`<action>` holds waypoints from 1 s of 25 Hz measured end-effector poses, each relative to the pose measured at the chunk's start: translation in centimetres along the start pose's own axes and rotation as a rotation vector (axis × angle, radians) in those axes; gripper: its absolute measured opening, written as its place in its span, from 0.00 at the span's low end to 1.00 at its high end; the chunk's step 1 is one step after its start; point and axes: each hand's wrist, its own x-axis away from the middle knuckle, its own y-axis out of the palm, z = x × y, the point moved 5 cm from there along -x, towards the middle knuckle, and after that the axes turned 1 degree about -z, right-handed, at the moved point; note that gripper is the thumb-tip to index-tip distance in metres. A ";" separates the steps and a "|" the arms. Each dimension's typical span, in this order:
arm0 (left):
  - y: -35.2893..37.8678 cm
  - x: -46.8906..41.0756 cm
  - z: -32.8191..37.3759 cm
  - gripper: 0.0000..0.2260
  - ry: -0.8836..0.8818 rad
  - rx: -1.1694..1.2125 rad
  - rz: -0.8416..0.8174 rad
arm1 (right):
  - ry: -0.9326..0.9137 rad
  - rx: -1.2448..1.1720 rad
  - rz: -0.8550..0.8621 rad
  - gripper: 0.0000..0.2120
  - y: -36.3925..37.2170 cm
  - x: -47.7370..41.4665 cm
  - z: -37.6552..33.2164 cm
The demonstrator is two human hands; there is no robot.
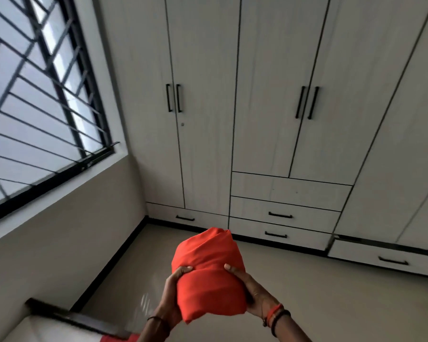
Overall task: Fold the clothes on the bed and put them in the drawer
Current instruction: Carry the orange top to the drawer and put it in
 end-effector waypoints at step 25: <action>29.2 -29.9 -0.2 0.25 -0.286 -0.384 -0.372 | -0.227 -0.232 0.328 0.34 -29.0 -7.2 -19.7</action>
